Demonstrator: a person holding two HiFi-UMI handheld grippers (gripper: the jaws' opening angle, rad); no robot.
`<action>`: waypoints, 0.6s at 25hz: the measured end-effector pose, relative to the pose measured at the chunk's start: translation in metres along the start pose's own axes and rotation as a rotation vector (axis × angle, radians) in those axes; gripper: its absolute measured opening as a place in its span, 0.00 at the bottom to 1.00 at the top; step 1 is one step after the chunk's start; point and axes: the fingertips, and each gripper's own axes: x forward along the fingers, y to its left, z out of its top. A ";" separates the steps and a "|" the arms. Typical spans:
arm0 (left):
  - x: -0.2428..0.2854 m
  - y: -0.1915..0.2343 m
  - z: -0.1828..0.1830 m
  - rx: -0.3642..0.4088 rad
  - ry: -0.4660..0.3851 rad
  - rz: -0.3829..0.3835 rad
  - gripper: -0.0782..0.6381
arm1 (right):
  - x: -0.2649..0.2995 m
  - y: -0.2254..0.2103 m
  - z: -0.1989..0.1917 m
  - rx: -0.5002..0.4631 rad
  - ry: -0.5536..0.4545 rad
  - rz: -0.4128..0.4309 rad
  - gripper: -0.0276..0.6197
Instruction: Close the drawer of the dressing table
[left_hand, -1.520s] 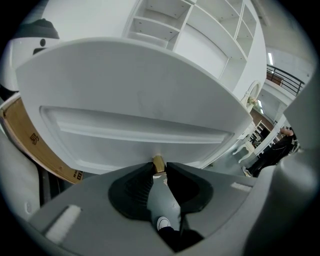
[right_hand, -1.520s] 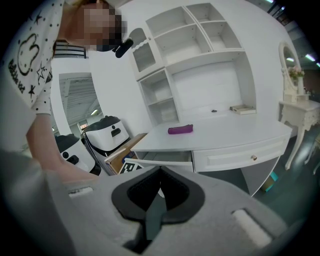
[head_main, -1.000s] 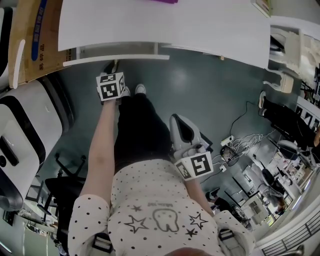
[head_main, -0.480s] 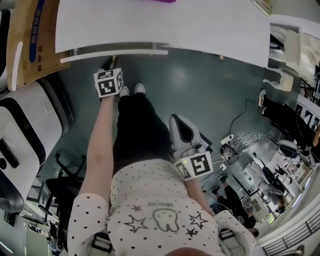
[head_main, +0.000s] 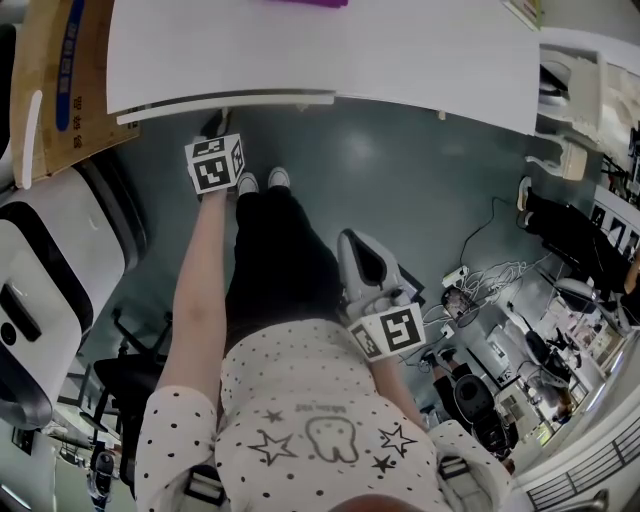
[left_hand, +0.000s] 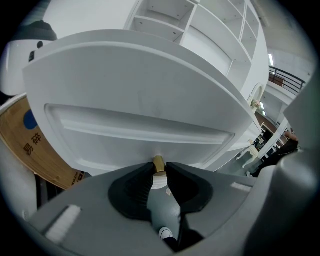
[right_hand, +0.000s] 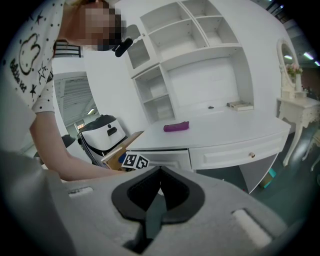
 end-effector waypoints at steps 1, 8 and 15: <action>0.000 0.000 0.000 0.000 -0.001 0.000 0.24 | 0.000 0.000 0.000 0.000 0.000 0.000 0.03; 0.004 0.001 0.003 -0.004 -0.009 0.003 0.24 | 0.004 -0.002 0.000 0.002 0.002 0.002 0.03; 0.006 0.002 0.006 -0.010 -0.017 0.008 0.24 | 0.005 -0.002 -0.003 0.002 0.011 -0.001 0.03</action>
